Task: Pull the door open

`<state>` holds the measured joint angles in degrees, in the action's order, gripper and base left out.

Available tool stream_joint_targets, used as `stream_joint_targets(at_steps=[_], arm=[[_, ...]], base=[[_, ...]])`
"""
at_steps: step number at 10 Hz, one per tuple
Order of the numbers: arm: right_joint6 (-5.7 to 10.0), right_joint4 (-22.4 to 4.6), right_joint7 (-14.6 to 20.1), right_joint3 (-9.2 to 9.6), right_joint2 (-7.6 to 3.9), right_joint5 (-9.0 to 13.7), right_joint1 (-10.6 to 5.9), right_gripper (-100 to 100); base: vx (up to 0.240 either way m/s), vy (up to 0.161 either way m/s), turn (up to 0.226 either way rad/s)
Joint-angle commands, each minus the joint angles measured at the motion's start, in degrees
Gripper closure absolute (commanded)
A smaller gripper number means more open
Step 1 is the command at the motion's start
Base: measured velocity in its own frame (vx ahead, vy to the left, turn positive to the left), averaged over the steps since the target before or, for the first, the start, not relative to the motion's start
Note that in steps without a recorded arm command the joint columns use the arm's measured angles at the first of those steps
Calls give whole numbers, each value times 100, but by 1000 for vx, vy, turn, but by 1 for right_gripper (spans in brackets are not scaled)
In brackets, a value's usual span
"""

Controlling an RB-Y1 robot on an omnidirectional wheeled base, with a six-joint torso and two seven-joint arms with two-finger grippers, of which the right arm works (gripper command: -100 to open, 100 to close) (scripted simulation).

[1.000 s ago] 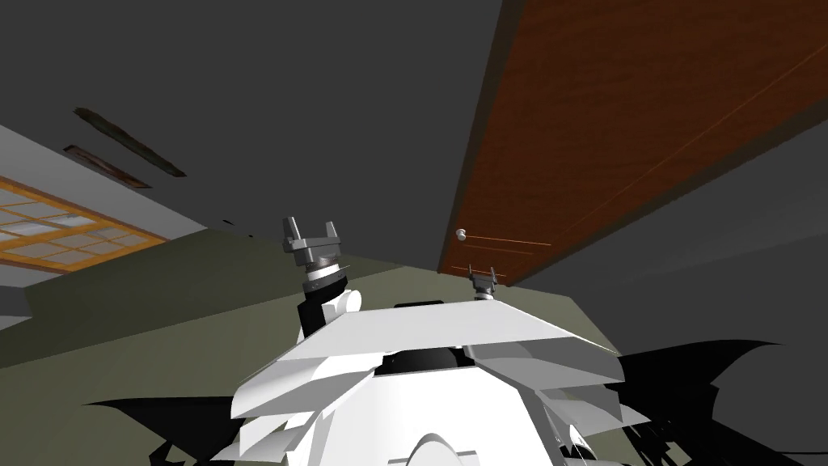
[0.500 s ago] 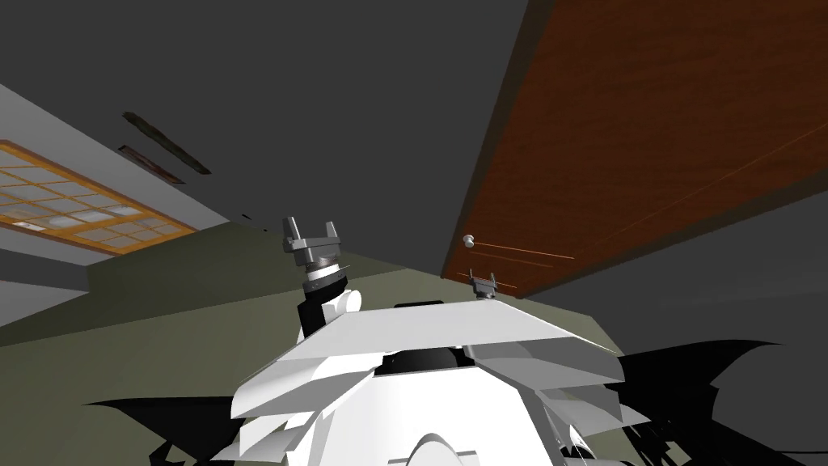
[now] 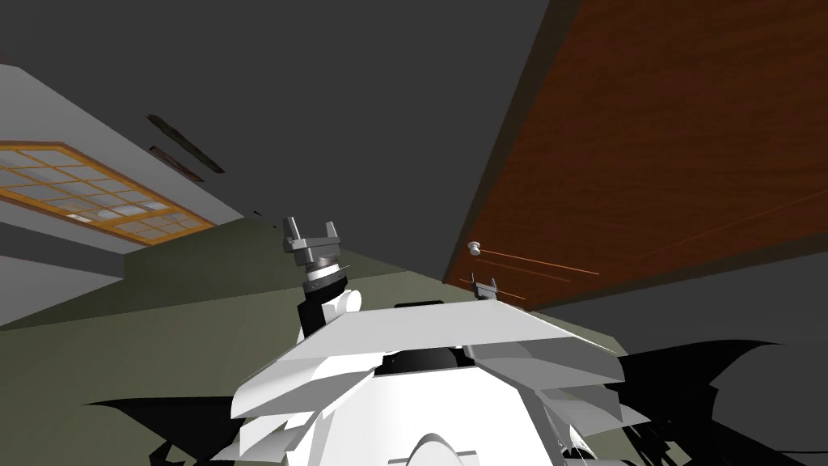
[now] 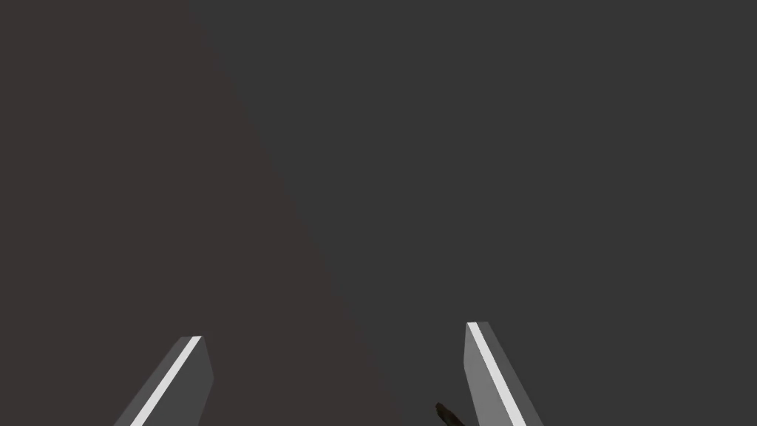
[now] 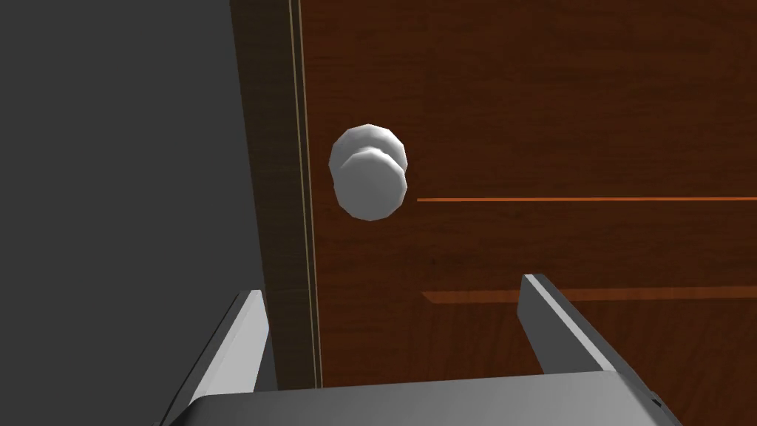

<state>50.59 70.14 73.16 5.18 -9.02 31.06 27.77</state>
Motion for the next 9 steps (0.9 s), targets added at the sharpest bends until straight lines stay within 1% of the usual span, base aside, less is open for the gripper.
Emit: stream_joint_targets(at_steps=[1,3,4,5,6,8,9], arm=[[35,-151,171,24,2,65,-12,-100],[72,-316,360,47,-9,139,-20,-100],[48,-236,274,41,6,112,-5,-100],[86,-449,496,-32,-179,174,-91,-100],[95,-509,556,-54,-233,192,-116,-100],[138,-778,825,-153,-480,269,-225,-100],[149,-847,894,-178,-542,289,-253,-100]], base=[[132,-68,113],[134,-85,108],[59,-39,28],[126,0,66],[197,-6,60],[213,4,62],[141,11,44]])
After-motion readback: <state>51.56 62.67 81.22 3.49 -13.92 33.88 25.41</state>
